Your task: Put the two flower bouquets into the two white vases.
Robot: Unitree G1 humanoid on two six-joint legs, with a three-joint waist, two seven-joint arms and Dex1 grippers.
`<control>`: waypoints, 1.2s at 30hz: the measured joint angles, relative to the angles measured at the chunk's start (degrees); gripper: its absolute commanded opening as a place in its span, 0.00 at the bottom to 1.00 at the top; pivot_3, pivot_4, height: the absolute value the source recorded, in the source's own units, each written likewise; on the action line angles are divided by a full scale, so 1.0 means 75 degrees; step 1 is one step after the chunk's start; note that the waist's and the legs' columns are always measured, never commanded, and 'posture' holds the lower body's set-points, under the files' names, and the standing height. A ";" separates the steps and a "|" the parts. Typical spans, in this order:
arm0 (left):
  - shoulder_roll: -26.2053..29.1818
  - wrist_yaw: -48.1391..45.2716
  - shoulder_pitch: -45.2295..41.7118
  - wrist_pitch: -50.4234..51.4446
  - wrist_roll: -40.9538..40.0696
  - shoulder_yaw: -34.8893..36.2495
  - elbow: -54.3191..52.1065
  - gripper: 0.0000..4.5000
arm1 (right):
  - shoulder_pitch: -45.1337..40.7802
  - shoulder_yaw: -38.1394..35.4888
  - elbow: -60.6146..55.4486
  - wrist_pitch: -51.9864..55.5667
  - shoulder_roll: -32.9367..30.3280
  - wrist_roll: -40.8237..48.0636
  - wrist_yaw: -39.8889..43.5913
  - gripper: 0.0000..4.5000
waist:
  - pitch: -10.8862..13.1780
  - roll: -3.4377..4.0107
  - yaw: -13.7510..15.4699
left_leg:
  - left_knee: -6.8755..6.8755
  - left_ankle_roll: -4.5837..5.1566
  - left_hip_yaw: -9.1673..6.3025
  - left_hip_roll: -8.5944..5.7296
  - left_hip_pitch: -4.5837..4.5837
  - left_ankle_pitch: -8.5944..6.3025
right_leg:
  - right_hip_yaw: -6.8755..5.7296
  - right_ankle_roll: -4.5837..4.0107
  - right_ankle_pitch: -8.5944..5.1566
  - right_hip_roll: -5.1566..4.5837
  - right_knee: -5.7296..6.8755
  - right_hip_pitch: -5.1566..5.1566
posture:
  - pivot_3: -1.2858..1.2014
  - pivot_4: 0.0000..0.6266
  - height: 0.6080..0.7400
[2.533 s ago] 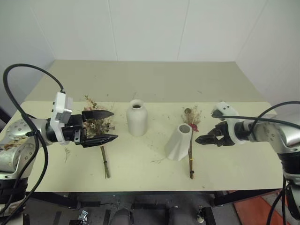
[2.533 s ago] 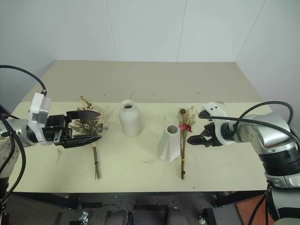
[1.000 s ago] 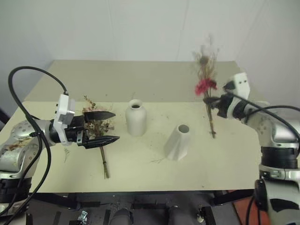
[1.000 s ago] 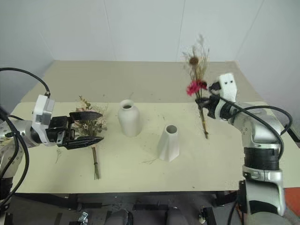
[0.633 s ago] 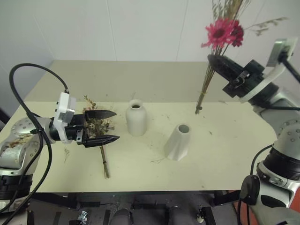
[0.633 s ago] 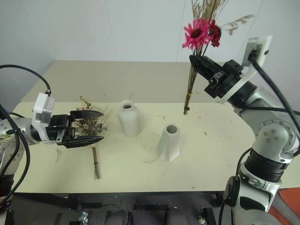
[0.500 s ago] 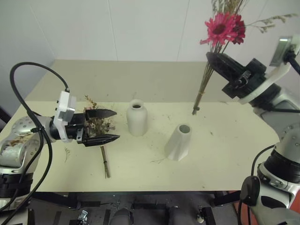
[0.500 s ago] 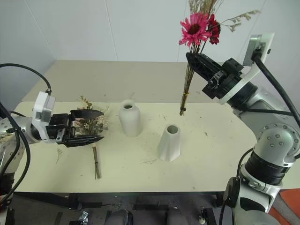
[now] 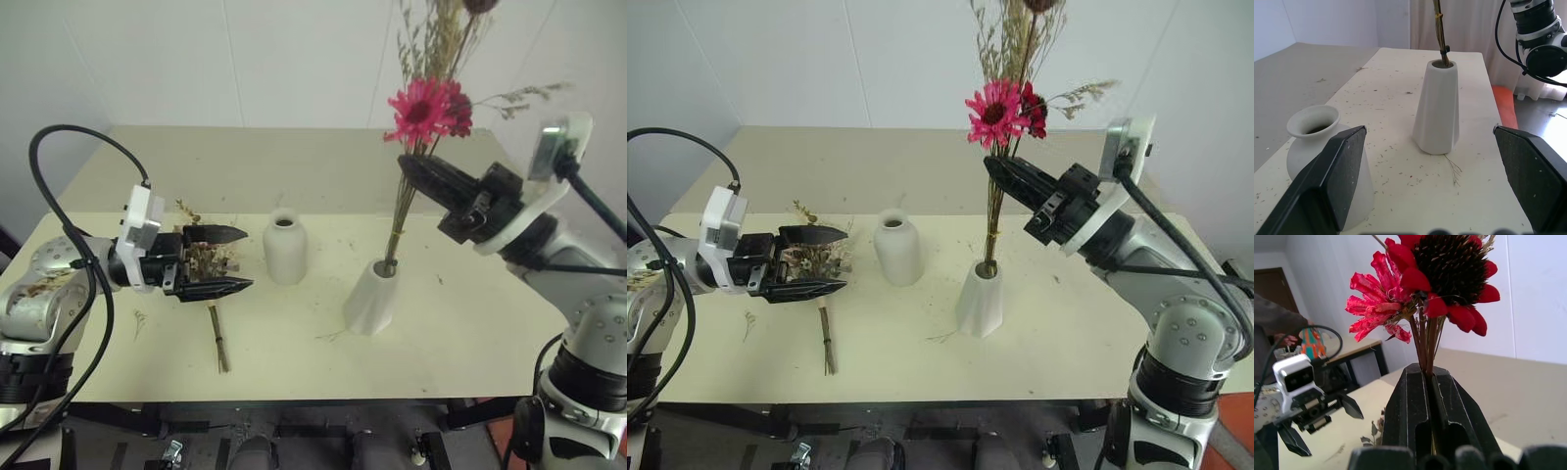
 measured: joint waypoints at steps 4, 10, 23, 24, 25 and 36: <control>0.0000 -0.0013 -0.0010 0.0016 0.0001 -0.0002 0.0017 1.00 | 0.0464 0.0491 -0.0058 -0.0359 -0.0160 -0.0543 0.0262 0.06 | 0.0000 0.0000 0.0001 | -0.0001 0.0000 0.0000 0.0000 -0.0002 0.0000 | -0.0001 0.0000 0.0000 0.0001 -0.0003 -0.0002 | 0.52 0.24 1.00; 0.0002 -0.0064 -0.0020 0.0053 0.0007 -0.0004 0.0018 1.00 | 0.0873 0.0815 -0.0084 -0.0753 -0.0180 -0.0893 0.0506 0.49 | 0.0000 0.0000 0.0002 | 0.0000 0.0000 0.0000 0.0000 0.0000 0.0000 | 0.0000 0.0000 -0.0001 0.0001 -0.0002 0.0000 | 0.52 0.24 1.00; 0.0011 -0.0084 -0.0155 0.0059 0.0106 -0.0019 0.0117 1.00 | 0.2584 0.0381 -0.0595 -0.1028 -0.2170 -0.1110 0.2097 0.99 | 0.0000 -0.0001 0.0036 | 0.0003 0.0000 -0.0001 -0.0001 0.0001 0.0000 | -0.0003 0.0001 -0.0001 -0.0001 -0.0012 0.0009 | 0.52 0.24 1.00; 0.0011 -0.0078 -0.0154 0.0059 0.0107 -0.0015 0.0118 1.00 | 0.2704 0.0263 -0.0593 -0.1084 -0.2337 -0.1154 0.2263 0.99 | 0.0000 -0.0001 0.0032 | 0.0002 0.0000 -0.0001 -0.0001 0.0006 0.0000 | -0.0002 0.0001 -0.0001 0.0000 -0.0012 0.0011 | 0.52 0.24 1.00; 0.0010 -0.0061 -0.0151 0.0059 0.0107 -0.0015 0.0116 1.00 | 0.2770 0.0197 -0.0585 -0.1132 -0.2464 -0.1214 0.2387 0.99 | 0.0000 -0.0001 0.0014 | 0.0001 0.0000 -0.0001 0.0000 0.0009 0.0000 | 0.0000 0.0001 -0.0001 0.0002 -0.0011 0.0013 | 0.52 0.24 1.00; 0.0609 0.1345 0.1179 0.0641 0.0895 0.0045 -0.0496 1.00 | 0.3059 -0.0306 -0.0013 -0.1757 -0.3439 -0.1988 0.3642 0.99 | 0.0001 -0.0002 0.0009 | 0.0000 0.0000 0.0000 0.0000 0.0009 -0.0001 | 0.0004 0.0002 -0.0001 0.0001 -0.0013 0.0010 | 0.52 0.24 1.00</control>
